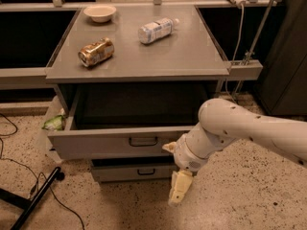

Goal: Close top drawer

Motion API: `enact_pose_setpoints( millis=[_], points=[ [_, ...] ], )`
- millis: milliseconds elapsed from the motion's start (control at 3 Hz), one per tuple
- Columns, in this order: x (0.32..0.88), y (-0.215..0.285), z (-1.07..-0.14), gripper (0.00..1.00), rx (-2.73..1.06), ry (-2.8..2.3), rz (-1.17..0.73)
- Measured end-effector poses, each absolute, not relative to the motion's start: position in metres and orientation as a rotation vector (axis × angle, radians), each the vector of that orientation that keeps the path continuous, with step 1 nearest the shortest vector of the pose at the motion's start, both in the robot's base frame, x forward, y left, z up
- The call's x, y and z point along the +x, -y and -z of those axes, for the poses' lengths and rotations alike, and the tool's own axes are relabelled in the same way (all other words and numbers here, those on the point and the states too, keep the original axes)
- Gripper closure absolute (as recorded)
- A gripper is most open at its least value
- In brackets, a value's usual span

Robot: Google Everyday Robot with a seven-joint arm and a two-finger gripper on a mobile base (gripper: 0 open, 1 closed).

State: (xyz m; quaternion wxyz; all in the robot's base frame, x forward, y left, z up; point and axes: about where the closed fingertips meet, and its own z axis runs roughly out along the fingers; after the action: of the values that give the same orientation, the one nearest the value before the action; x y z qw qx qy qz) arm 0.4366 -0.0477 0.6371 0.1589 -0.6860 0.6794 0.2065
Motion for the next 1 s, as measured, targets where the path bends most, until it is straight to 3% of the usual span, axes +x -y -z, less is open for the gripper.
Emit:
enact_pose_setpoints(
  millis=[667, 1000],
  points=[
    [0.482, 0.036, -0.629, 0.00, -1.971, -1.925, -0.554],
    [0.550, 0.014, -0.631, 0.00, -1.983, -1.903, -0.481]
  ],
)
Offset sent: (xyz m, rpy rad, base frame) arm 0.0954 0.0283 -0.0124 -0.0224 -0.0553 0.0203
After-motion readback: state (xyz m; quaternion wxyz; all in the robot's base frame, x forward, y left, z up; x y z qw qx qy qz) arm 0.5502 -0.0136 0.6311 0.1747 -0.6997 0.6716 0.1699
